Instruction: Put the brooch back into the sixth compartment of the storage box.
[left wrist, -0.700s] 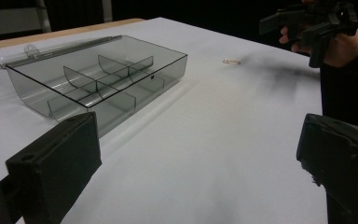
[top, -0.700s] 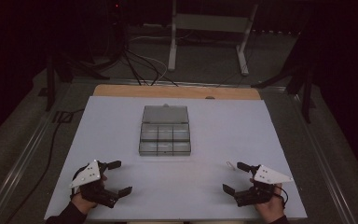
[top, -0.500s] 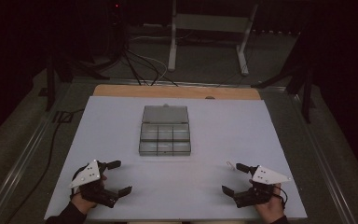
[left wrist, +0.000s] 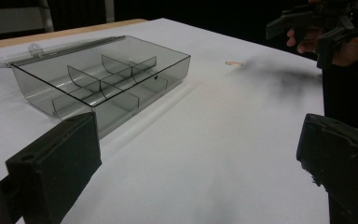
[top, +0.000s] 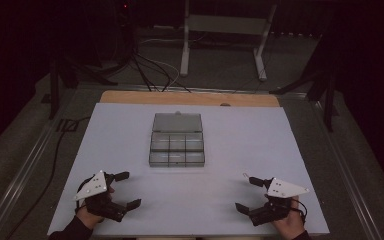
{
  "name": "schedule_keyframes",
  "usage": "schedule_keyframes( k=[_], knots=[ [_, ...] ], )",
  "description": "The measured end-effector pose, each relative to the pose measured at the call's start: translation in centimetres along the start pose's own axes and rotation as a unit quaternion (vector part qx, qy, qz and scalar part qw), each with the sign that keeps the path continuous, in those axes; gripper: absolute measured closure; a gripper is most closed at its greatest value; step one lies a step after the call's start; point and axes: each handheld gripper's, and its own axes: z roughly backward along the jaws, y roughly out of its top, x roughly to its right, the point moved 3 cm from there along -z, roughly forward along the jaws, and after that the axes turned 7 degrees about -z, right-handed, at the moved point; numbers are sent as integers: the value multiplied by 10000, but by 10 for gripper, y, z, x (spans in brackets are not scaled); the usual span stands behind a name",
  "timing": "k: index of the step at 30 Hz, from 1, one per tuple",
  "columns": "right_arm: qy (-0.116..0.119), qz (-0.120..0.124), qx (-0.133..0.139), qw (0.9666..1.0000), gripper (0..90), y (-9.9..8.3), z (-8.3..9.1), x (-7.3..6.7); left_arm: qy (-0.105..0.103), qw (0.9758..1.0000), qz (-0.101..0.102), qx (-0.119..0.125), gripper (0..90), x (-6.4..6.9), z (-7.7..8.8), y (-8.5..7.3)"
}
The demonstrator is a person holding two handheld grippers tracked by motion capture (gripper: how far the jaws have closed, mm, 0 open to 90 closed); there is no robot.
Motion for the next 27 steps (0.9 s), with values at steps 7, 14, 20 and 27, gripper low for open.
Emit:
schedule_keyframes(
  k=[7, 14, 20, 27],
  knots=[
    [47, 17, 133, 9999, 0, 8, 3, -2, -7, 10000, 3, -10, 11, 1, -1, 0],
    [-49, 40, 319, 9995, 0, 16, 8, 2, -20, 10000, 0, -40, 11, 0, -2, -1],
    [-162, -70, 493, 9986, 0, 23, 13, 11, -31, 10000, -22, -49, 11, 1, -1, 0],
    [-299, -247, 714, 9967, 0, 31, 19, 22, -53, 10000, 0, -47, 11, 1, -2, 0]
  ],
)
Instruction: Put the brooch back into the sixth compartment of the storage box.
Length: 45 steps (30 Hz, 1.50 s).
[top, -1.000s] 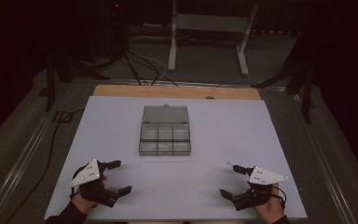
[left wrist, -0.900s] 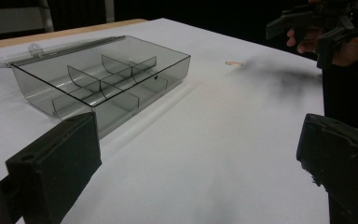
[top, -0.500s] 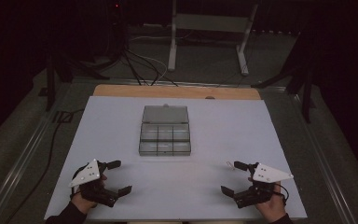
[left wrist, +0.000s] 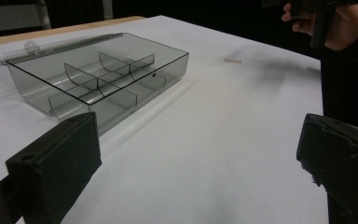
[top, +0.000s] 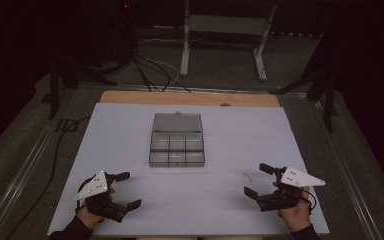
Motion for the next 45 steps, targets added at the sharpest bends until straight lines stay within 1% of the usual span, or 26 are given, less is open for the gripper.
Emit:
schedule_keyframes(
  k=[2, 3, 4, 5, 7, 9, 10, 11, 15, 17, 23, 25, 27, 32, 33, 35, 36, 37, 38, 39, 40, 45],
  knots=[
    [-53, 9, -4, 10000, 0, 1, 0, 3, 3, 10000, 3, -3, 11, 0, 0, 0],
    [-121, -39, -23, 9999, 0, 1, 0, 7, 2, 10000, -2, -7, 11, 1, 0, 0],
    [-121, -39, -23, 9999, 0, 1, 0, 7, -2, 10000, -6, -4, 11, 1, 0, 0],
    [-172, -86, -32, 9998, 0, 0, -1, 10, -3, 10000, -4, 6, 11, 1, 0, 0],
    [-216, -85, -57, 9997, 0, 0, -1, 12, 2, 10000, 6, -3, 11, 0, 0, 0],
    [-318, -191, -99, 9993, 0, 0, -2, 17, 3, 10000, -8, -13, 11, 1, 0, 0],
    [-318, -191, -99, 9993, 0, 0, -2, 17, -3, 10000, -4, -4, 11, 1, 0, 0],
    [-358, -216, -133, 9990, 0, 0, -2, 21, -7, 10000, 9, 2, 11, 0, 0, 0],
    [-440, -262, -171, 9985, 0, 0, -3, 25, -3, 10000, -8, -19, 11, 0, 0, 0],
    [-557, -213, -217, 9980, 0, -1, -5, 29, -5, 10000, 7, -7, 11, 0, 0, 0],
    [-658, -287, -329, 9969, 0, -1, -7, 33, -2, 10000, 6, -23, 11, 0, 0, 0],
    [-659, -467, -438, 9958, 0, -2, -9, 38, -3, 10000, 1, -38, 11, 0, -1, 0],
    [-676, -472, -456, 9956, 0, -3, -9, 39, -11, 10000, 11, -26, 11, 0, -1, 0],
    [-662, -682, -624, 9935, 0, -7, -12, 46, -7, 10000, 15, -38, 11, 0, -1, 0],
    [-719, -691, -746, 9922, 0, -8, -13, 47, -11, 10000, 21, -38, 11, 0, -1, 0],
    [-736, -719, -780, 9916, 0, -9, -14, 48, -2, 10000, 22, -43, 11, 0, 0, -1],
    [-844, -803, -760, 9903, 0, -9, -15, 50, -3, 10000, 17, -47, 11, 0, 0, -1],
    [-858, -917, -783, 9890, 0, -10, -16, 51, -8, 10000, 16, -38, 11, 0, 0, 0],
    [-839, -978, -802, 9884, 0, -11, -17, 52, -8, 10000, 21, -32, 11, -1, 0, 0],
    [-879, -968, -822, 9880, 0, -12, -18, 53, -6, 10000, 25, -32, 11, -1, 0, 0],
    [-899, -990, -900, 9869, 0, -13, -19, 54, -7, 10000, 24, -36, 11, -1, 0, -1],
    [-924, -1007, -1014, 9854, 4, -16, -21, 55, -7, 10000, 31, -34, 11, -1, 0, -1]
  ],
)
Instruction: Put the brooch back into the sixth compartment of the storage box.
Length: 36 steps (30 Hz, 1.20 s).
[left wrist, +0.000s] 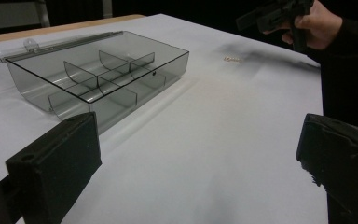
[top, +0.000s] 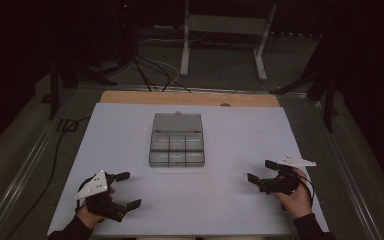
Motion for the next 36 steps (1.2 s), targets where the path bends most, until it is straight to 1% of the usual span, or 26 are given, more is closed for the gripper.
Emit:
schedule_keyframes(
  k=[3, 6, 8, 9, 11, 13, 16, 18, 19, 21, 23, 29, 31, 36],
  knots=[
    [-14, -22, -125, 9999, 58, -2, -2, -1, -3, 10000, -11, -6, 11, 0, 0, 0],
    [-18, -37, -191, 9998, 77, -2, -4, -2, -1, 10000, 4, 6, 11, 0, 0, 0],
    [-61, -75, -312, 9995, 159, -4, -6, -3, 2, 10000, -9, -13, 11, 0, 0, 0],
    [-57, -87, -359, 9993, 174, -5, -7, -3, 2, 10000, -5, -1, 11, 0, 0, 0],
    [-127, -69, -470, 9988, 213, -6, -10, -3, 8, 10000, 7, -7, 11, 0, 0, 0],
    [-131, -120, -538, 9984, 250, -7, -12, -3, 9, 10000, -10, -25, 11, 0, 0, 0],
    [-181, -244, -636, 9975, 354, -7, -14, -4, 11, 10000, 6, -14, 11, 0, 0, 0],
    [-205, -289, -691, 9970, 398, -7, -15, -3, 11, 10000, -6, -30, 11, 0, 0, 0],
    [-278, -301, -713, 9966, 414, -7, -16, -3, 8, 10000, -6, -34, 11, 0, 0, 0],
    [-393, -266, -805, 9956, 451, -9, -19, -2, 1, 10000, 25, -20, 11, 0, 0, 0],
    [-494, -247, -890, 9945, 487, -10, -22, -2, 11, 10000, 7, -43, 11, 0, 0, -1],
    [-690, -159, -1011, 9924, 609, -11, -25, -2, -2, 10000, 8, -55, 11, 0, -1, -1],
    [-723, -134, -1036, 9919, 636, -11, -26, -2, -9, 10000, 19, -56, 11, 0, -1, -1],
    [-844, -127, -1174, 9894, 701, -13, -29, 0, -16, 10000, 28, -52, 11, 0, -1, -1]
  ],
)
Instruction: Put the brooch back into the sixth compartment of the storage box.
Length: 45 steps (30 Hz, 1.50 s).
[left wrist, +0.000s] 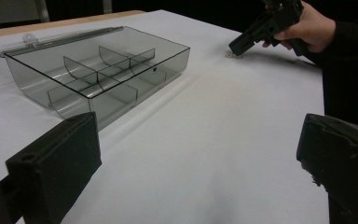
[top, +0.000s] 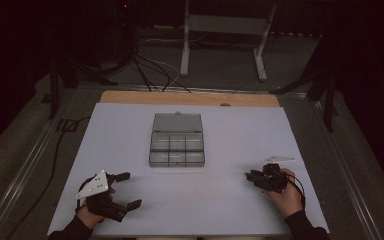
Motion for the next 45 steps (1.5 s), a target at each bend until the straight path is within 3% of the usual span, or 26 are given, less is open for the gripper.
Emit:
schedule_keyframes(
  k=[17, 27, 45],
  knots=[
    [-421, 372, -67, 9984, 844, 0, -4, -6, 6, 10000, 6, -8, 11, 0, 0, 0],
    [-556, 409, 2, 9976, 852, -1, -2, -10, -13, 10000, -11, -23, 11, 0, 0, -1],
    [-375, 227, 143, 9989, 853, 5, 9, -13, 1, 10000, -18, -55, 11, 0, -1, -1]
  ],
)
